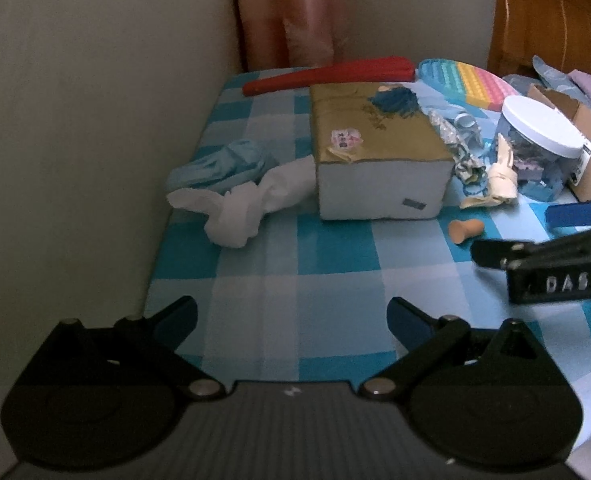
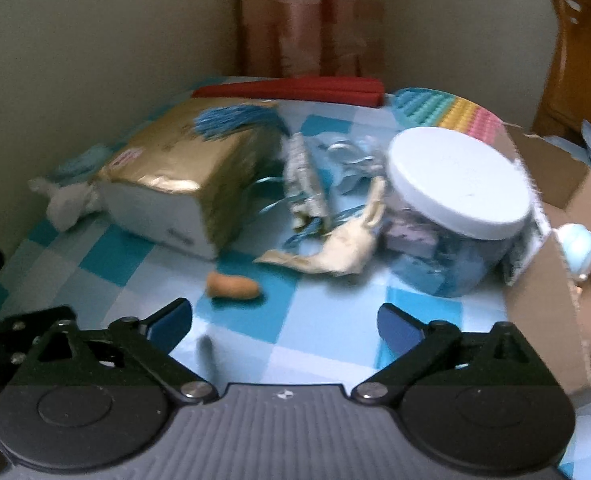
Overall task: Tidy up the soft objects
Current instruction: 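Lower the left gripper onto the white sock and close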
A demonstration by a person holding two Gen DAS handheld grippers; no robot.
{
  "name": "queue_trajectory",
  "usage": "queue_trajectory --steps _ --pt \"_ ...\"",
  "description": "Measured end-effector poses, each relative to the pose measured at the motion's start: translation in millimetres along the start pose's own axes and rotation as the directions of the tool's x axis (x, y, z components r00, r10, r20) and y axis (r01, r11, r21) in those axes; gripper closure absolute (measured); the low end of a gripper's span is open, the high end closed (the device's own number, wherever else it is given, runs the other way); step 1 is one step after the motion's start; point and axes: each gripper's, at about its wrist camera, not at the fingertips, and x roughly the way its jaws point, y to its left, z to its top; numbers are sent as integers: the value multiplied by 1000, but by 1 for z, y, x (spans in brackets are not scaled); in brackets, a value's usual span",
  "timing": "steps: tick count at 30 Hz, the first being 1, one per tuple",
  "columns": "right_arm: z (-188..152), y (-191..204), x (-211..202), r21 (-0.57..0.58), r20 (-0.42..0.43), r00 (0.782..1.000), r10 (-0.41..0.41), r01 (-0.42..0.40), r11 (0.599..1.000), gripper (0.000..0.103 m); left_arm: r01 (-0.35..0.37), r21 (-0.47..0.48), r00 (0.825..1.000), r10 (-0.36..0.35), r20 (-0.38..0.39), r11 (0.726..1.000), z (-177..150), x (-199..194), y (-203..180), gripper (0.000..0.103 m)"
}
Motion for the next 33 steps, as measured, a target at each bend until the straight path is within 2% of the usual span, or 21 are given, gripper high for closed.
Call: queue_trajectory --steps 4,8,15,17,19,20,25,30,33 --pt "-1 17 4 -64 5 1000 30 -30 997 15 -4 -3 1000 4 -7 1000 -1 3 2 2" --pt "-1 29 9 -100 6 999 46 -45 994 20 -7 -6 1000 7 -18 1000 -1 8 3 2" --pt "5 30 12 -108 28 998 53 -50 993 29 -15 -19 1000 15 -28 1000 -1 16 7 2" --pt "7 29 14 -104 35 998 49 -45 994 37 -17 -24 1000 16 -24 1000 0 18 7 2" --pt "8 28 13 -106 40 998 47 -43 993 51 -24 -27 1000 23 -17 999 1 19 8 2" --pt "8 28 11 -108 42 998 46 -41 993 54 -29 -26 1000 29 -8 999 2 19 8 3" --pt "8 26 12 -111 39 998 44 -39 993 59 -62 -33 998 63 30 998 8 21 9 7" --pt "4 23 7 -107 39 998 47 -43 993 59 -127 -10 989 127 79 992 17 26 8 26" --pt "4 23 7 -108 41 998 50 -46 993 59 -150 -16 984 151 89 988 23 32 9 33"
